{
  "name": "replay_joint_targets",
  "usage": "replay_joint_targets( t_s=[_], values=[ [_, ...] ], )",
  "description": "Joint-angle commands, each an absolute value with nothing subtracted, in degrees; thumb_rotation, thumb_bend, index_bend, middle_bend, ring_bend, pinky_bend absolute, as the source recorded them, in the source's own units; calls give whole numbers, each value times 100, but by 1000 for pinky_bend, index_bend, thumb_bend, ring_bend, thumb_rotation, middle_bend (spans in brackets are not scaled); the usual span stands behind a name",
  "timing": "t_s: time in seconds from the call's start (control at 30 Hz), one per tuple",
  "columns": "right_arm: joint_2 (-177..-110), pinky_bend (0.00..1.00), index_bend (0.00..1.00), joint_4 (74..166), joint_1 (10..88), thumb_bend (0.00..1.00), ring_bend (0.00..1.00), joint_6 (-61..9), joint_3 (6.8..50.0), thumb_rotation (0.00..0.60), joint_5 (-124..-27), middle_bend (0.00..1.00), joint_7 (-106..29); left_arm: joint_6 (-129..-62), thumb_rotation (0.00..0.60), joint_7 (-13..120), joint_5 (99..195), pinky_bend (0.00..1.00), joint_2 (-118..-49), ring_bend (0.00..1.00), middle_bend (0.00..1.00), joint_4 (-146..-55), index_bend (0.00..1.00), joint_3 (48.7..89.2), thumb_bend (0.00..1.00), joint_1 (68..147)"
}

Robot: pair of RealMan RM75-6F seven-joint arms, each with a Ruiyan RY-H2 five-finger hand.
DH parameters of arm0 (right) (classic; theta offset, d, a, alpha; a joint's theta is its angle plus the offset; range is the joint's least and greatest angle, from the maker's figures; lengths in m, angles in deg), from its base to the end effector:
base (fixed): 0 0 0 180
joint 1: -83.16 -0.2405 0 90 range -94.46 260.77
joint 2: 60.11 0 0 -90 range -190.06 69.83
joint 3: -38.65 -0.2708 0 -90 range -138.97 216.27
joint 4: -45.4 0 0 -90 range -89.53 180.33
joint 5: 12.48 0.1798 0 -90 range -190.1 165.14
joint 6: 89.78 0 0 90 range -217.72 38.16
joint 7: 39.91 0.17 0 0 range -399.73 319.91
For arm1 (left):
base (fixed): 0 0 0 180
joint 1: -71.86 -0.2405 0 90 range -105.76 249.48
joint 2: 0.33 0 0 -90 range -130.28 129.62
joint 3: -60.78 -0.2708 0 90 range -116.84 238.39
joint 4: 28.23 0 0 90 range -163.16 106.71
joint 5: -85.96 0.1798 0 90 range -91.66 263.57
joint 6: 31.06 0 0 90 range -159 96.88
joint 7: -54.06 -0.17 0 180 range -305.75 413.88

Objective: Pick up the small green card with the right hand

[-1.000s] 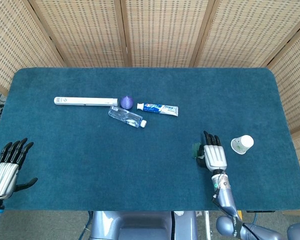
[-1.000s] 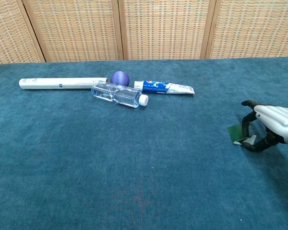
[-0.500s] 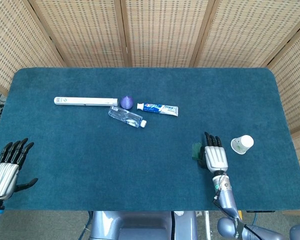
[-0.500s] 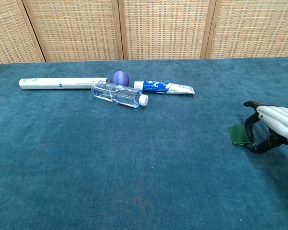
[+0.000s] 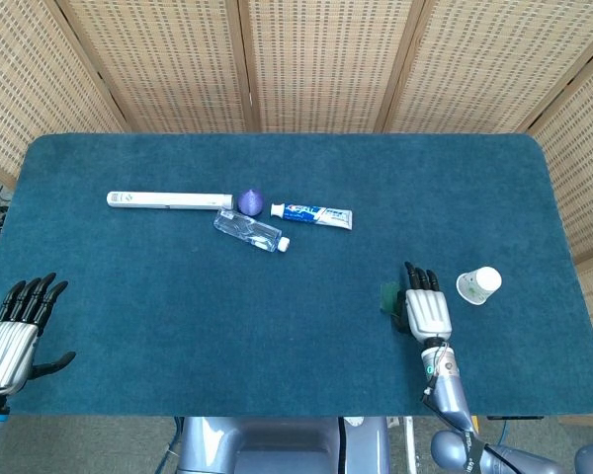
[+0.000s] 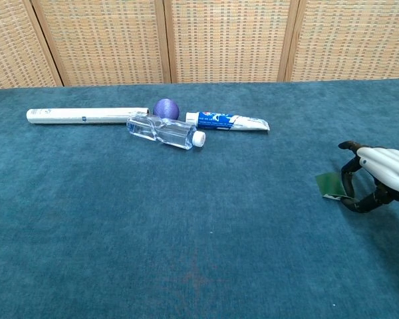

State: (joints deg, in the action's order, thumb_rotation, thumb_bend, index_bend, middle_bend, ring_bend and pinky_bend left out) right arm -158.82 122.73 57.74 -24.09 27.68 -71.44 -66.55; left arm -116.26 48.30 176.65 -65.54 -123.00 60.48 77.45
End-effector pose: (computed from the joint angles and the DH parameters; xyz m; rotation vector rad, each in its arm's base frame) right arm -0.2589 -0.3150 -0.0151 1.4982 -1.1019 0.7266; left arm -0.2928 0.1978 0.1702 -1.5089 -0.8656 -0.8981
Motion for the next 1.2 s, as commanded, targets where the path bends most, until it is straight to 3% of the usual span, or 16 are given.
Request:
replay_joint_targets(
  t_s=[0.03, 0.67, 1.2],
  values=[
    [-15875, 0, 647, 12279, 5771, 440, 0, -2413, 2770, 600, -7137, 27, -6662, -11622, 600, 4828, 17666, 0, -6554, 0, 0, -12300, 0, 6047, 76, 7748],
    [-15828, 0, 647, 12375, 5733, 543, 0, -2406, 2738, 600, -6987, 27, -6804, -11615, 600, 4822, 17672, 0, -6556, 0, 0, -12308, 0, 6045, 76, 7755],
    [-15662, 0, 647, 12633, 5629, 543, 0, -2300, 2594, 600, -6944, 27, -6969, -11614, 600, 4832, 17680, 0, -6557, 0, 0, -12309, 0, 6044, 76, 7761]
  ],
)
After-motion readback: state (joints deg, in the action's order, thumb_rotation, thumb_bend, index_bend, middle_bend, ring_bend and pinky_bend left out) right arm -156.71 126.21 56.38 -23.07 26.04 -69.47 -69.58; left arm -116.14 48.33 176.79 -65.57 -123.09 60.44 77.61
